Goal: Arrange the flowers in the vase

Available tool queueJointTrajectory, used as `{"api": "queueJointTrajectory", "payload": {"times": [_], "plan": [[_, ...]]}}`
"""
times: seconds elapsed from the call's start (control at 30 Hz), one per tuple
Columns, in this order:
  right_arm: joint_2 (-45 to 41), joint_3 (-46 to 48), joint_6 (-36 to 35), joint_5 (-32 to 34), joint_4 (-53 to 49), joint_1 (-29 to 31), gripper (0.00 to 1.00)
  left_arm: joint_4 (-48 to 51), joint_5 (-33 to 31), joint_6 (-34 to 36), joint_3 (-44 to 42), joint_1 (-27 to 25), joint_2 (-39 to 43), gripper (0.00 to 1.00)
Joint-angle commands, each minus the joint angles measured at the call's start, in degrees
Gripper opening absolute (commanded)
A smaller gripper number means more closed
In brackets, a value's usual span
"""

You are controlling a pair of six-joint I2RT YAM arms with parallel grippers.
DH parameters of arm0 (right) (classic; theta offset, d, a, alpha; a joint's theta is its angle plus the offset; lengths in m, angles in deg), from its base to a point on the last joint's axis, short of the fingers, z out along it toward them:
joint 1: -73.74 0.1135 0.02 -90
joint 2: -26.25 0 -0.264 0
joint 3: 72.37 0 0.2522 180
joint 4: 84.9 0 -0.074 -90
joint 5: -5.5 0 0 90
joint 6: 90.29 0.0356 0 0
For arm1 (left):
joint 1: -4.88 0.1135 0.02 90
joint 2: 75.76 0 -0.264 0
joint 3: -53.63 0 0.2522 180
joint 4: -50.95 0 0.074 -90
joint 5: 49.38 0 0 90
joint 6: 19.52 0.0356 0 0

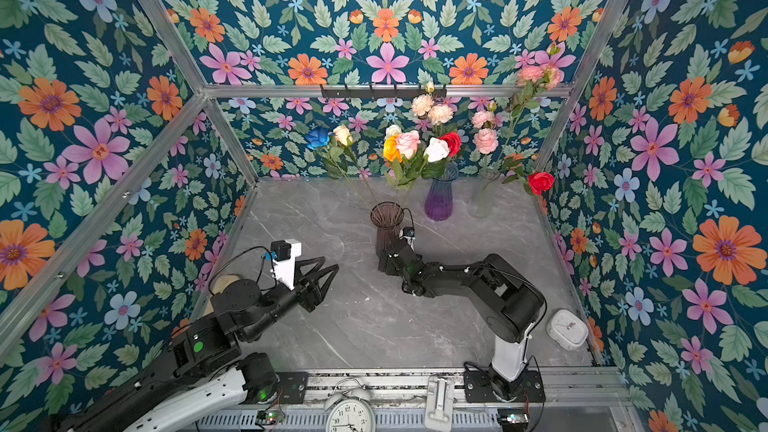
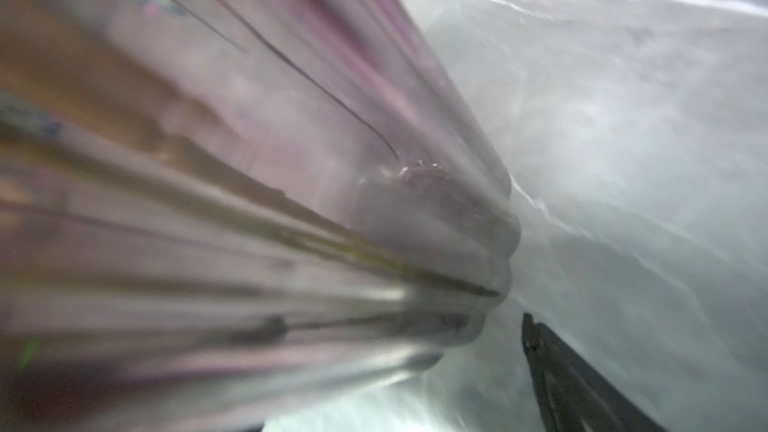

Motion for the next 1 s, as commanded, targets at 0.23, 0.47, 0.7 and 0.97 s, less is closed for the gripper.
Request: {"api": "queueJointTrajectory", "payload": {"times": [0.23, 0.47, 0.7, 0.97], "plan": [[5.8, -7.9, -2.4, -4.0, -6.4, 0.0, 0.93, 3.4, -2.5, 0.0, 0.4, 0.1, 2.6, 0.52], [9.1, -13.8, -3.2, -5.7, -9.6, 0.0, 0.93, 4.0, -2.9, 0.3, 0.8, 0.1, 2.1, 0.53], [13.3, -20.3, -3.1, -7.0, -12.4, 0.0, 0.93, 5.0, -2.8, 0.7, 2.1, 0.1, 1.4, 0.53], [18.6, -27.4, -2.1, -8.6, -15.6, -0.1, 0.93, 7.2, -3.7, 0.9, 2.9, 0.0, 2.6, 0.53]]}}
